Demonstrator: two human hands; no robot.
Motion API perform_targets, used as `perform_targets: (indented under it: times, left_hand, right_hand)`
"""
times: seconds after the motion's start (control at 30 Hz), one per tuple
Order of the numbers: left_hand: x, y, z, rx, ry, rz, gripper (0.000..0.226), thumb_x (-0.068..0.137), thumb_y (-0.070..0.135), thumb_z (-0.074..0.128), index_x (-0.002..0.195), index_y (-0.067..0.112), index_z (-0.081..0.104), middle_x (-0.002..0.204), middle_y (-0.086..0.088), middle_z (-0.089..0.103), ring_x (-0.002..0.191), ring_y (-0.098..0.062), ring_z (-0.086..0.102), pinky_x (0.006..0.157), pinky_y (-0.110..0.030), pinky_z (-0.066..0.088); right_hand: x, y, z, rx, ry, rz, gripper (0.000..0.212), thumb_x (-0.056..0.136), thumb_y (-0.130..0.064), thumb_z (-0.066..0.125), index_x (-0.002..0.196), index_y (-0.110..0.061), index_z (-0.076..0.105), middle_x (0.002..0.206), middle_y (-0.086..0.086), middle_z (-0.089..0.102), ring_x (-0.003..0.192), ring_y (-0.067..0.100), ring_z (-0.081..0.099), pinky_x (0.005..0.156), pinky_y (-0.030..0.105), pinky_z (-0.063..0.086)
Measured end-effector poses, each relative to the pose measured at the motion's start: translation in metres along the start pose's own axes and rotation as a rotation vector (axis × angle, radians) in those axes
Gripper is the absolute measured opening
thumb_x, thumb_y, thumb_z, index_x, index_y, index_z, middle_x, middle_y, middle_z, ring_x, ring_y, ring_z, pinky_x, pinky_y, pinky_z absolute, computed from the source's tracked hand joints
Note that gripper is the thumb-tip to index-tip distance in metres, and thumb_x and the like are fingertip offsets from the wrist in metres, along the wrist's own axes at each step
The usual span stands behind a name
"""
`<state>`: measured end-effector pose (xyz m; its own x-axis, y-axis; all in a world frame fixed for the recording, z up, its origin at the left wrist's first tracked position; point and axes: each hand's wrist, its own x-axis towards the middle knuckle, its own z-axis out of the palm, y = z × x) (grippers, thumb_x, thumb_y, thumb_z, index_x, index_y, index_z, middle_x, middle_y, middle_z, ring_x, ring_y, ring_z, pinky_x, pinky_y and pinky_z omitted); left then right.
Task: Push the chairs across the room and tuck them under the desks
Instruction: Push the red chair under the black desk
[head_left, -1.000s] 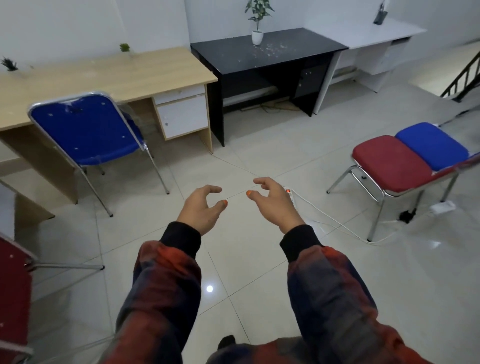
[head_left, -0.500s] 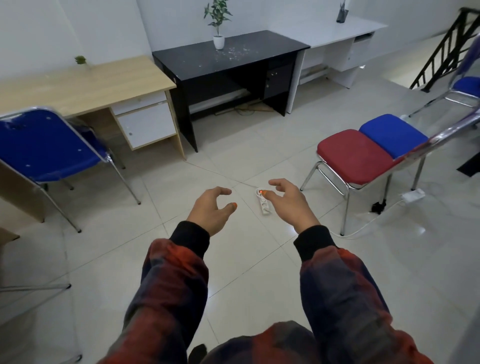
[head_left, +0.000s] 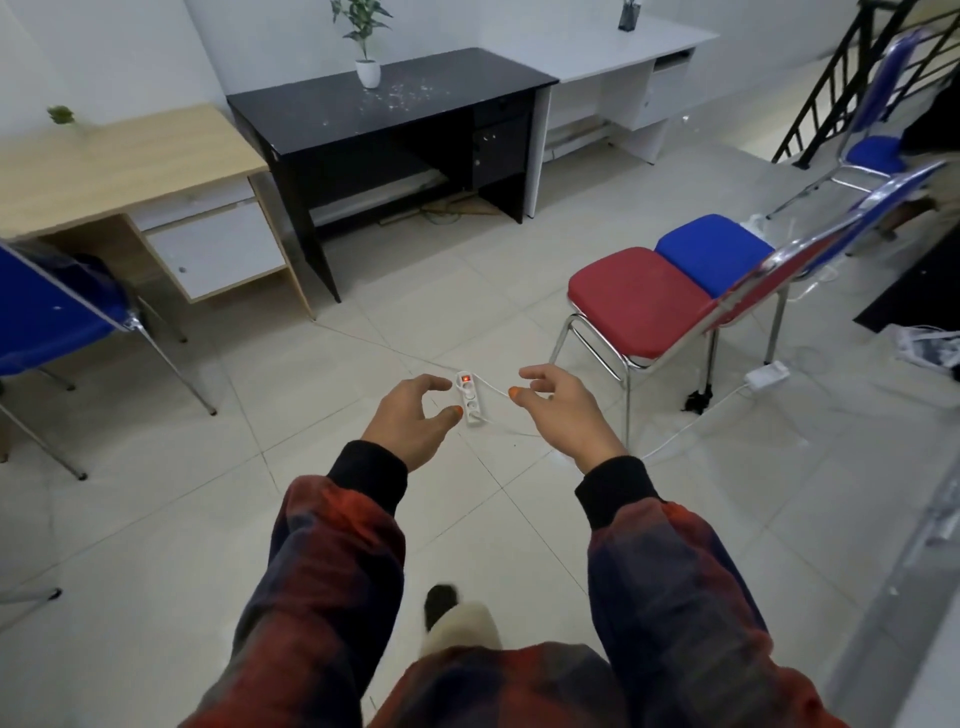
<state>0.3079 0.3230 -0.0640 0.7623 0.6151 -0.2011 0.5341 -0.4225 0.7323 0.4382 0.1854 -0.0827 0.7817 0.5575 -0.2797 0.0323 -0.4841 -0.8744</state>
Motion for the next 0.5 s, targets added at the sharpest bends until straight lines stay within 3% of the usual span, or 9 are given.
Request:
perform_targets:
  times: [0.1,0.17,0.4,0.5]
  left_hand:
    - [0.013,0.012,0.015,0.009,0.012,0.037,0.037,0.092,0.025,0.060,0.128,0.018,0.056,0.138,-0.002,0.050,0.125,-0.015,0.046,0.088,-0.015,0.026]
    - [0.024,0.020,0.027,0.015,-0.003,0.045,0.037,0.092,0.023,0.061,0.129,0.017,0.056,0.138,-0.002,0.050,0.129,-0.017,0.043,0.090,-0.016,0.027]
    - [0.076,0.043,0.065,0.013,-0.036,0.017,0.038,0.091,0.025,0.061,0.128,0.018,0.056,0.135,-0.004,0.052,0.122,-0.017,0.046,0.086,-0.016,0.028]
    - [0.102,0.058,0.081,-0.016,-0.050,0.005,0.037,0.091,0.025,0.062,0.127,0.019,0.057,0.133,-0.002,0.053,0.115,-0.013,0.048,0.081,-0.013,0.028]
  right_hand:
    - [0.010,0.007,-0.015,0.008,0.014,0.004,0.036,0.094,-0.031,0.064,0.130,-0.025,0.060,0.131,0.001,0.055,0.113,0.014,0.051,0.090,0.027,0.037]
    - [0.020,0.012,-0.026,0.013,0.022,0.011,0.036,0.094,-0.031,0.064,0.130,-0.025,0.060,0.132,0.001,0.055,0.113,0.014,0.050,0.090,0.027,0.037]
    - [0.065,0.029,-0.064,-0.006,0.019,0.023,0.037,0.095,-0.032,0.064,0.131,-0.025,0.059,0.131,0.000,0.055,0.111,0.013,0.049,0.087,0.026,0.038]
    - [0.088,0.033,-0.084,-0.028,0.001,0.038,0.036,0.095,-0.031,0.063,0.131,-0.025,0.059,0.128,-0.002,0.053,0.107,0.012,0.049,0.072,0.019,0.039]
